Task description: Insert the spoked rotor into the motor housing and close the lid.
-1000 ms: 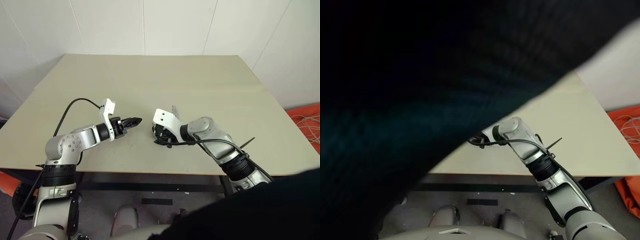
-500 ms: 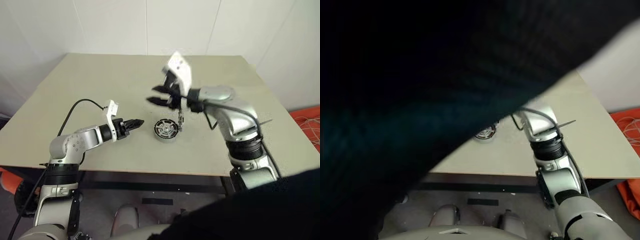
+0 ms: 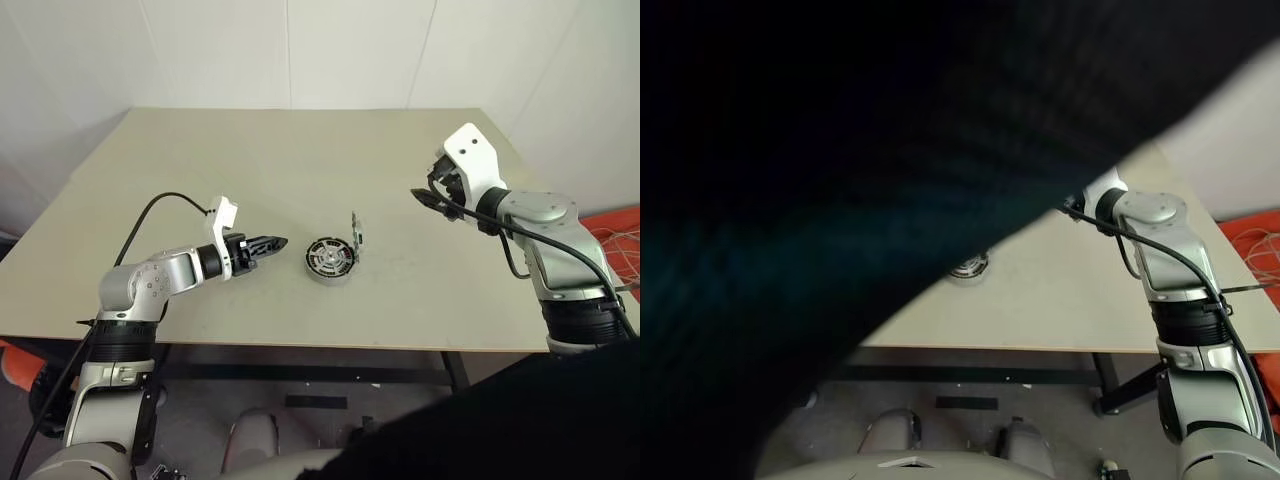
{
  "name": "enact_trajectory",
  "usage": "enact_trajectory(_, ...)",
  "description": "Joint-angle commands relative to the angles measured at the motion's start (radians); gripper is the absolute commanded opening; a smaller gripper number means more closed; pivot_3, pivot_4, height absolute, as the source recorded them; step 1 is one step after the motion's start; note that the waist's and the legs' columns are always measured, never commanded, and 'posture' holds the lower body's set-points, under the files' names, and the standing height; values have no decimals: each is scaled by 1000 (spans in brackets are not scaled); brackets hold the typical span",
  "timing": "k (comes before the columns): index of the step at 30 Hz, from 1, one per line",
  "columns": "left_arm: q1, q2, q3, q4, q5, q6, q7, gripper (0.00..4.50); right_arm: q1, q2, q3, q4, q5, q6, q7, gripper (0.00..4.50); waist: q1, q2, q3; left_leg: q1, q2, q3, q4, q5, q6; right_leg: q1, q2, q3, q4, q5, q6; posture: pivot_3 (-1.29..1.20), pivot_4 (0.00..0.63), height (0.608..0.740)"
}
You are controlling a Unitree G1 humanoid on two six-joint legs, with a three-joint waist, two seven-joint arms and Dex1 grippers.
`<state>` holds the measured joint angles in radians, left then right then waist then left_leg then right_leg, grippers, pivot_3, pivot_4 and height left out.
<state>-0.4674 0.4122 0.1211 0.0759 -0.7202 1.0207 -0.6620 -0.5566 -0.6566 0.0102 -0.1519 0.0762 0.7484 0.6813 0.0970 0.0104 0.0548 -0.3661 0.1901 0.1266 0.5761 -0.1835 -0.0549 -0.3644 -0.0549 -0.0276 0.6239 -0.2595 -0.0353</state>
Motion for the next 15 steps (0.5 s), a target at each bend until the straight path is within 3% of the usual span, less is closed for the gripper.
enact_trajectory(1, -31, 9, 2, -1, 7, -24, -22, 1650, 29, 39, 4, -128, 28, 52, -35, 2288, -1, 0, 0, 0, 0, 0, 0, 0, 0, 0, 0, 0, 0, 0, 0, 0, 0, 740)
enact_trajectory(7, -41, 9, 0, 9, 12, -26, -27, 1650, 67, 150, 49, -213, 50, 142, -101, 2288, 2, 0, 0, 0, 1, 0, 0, 0, 1, 0, -1, 0, 0, -2, -4, 0, 0, 740)
enact_trajectory(14, -46, 20, 8, 4, 14, -17, -29, 1650, 78, 217, 87, -147, 37, 134, -163, 2288, 5, 0, 0, 0, 0, 0, 0, 1, 1, 1, -2, 0, 0, -2, -4, 0, 0, 740)
enact_trajectory(15, -46, 22, 9, 3, 14, -15, -28, 1650, 76, 224, 86, -144, 40, 137, -169, 1897, 5, 0, 0, 0, 0, 0, 0, 1, 1, 1, -2, 0, 0, -2, -4, 0, 0, 740)
